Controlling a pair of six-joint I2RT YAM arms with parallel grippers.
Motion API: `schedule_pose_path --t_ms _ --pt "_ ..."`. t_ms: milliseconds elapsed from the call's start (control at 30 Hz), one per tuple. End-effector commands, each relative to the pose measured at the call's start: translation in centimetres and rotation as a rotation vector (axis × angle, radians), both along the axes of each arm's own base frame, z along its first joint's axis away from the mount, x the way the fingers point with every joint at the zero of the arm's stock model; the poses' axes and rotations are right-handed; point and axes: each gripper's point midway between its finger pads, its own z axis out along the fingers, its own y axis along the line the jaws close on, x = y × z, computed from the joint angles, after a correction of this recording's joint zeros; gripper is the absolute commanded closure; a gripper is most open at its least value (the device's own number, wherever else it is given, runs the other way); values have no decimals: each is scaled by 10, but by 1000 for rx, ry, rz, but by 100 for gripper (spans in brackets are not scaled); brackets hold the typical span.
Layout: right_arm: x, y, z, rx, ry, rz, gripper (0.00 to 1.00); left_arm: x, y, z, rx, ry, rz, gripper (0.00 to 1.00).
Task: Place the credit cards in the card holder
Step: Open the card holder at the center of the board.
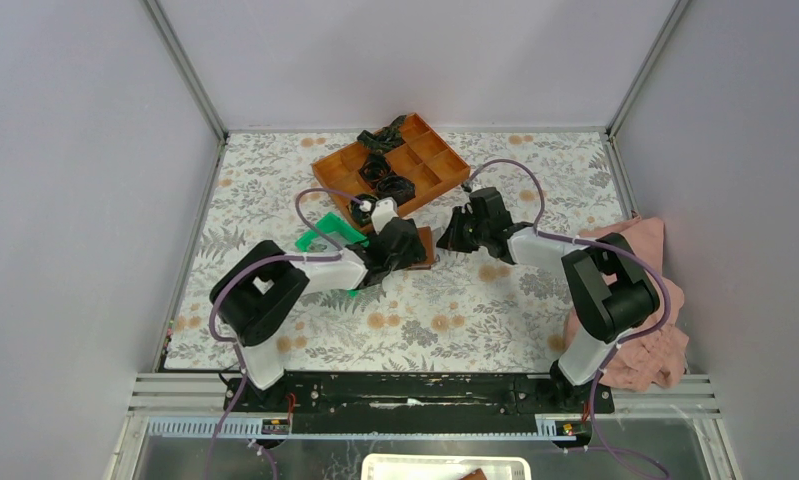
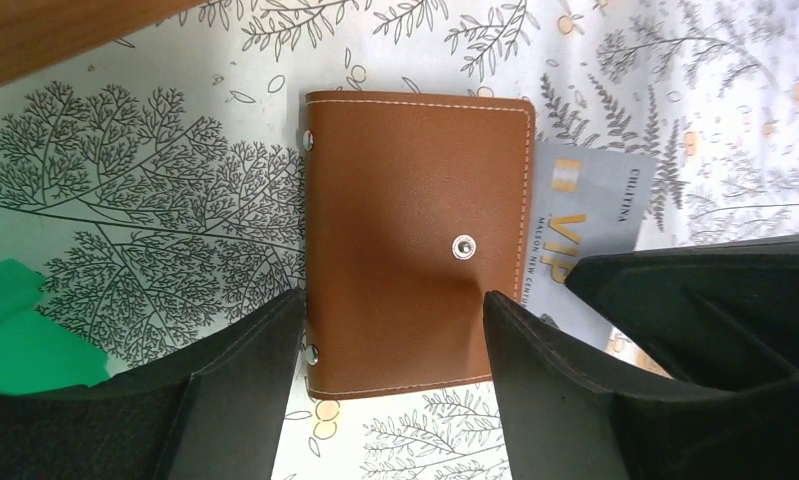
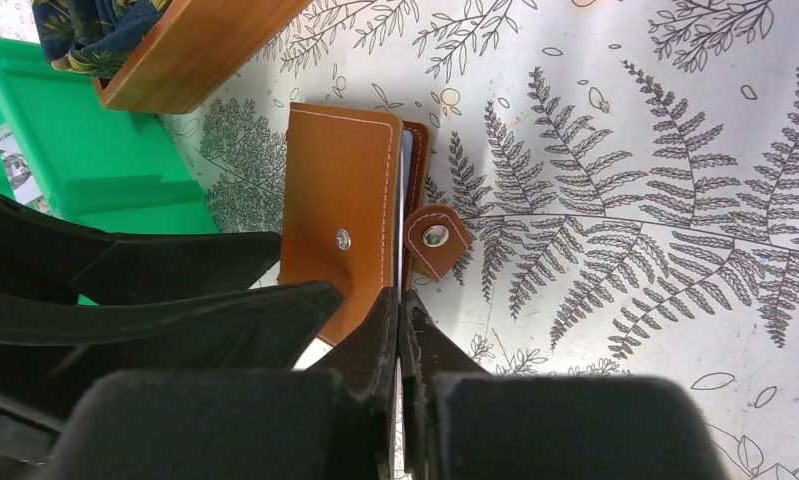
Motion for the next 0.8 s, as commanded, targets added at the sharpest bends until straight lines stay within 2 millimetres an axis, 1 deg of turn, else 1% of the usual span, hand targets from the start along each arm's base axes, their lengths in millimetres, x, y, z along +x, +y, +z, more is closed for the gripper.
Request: schedule_pose_path --t_ms 0,100,200,300,533,567,600,767 --pt "7 2 23 53 -55 6 100 -2 9 -14 162 21 21 27" --pt "6 3 22 67 -51 7 100 -3 8 -16 163 23 28 26" --pt "6 2 23 82 -47 9 100 -3 0 -16 110 13 22 27" --pt "6 0 24 102 -43 4 100 -3 -11 -16 54 4 -2 27" --pt "4 -8 20 122 -25 -8 100 3 -40 -4 -27 -48 -68 27" --pt "5 -9 27 129 -40 -13 100 3 -44 -3 -35 -53 -78 27" --pt "4 -11 29 131 -45 -17 100 4 -47 -2 -44 -57 -86 27" --pt "2 -21 35 125 -57 -37 100 0 -61 0 -72 -66 -124 27"
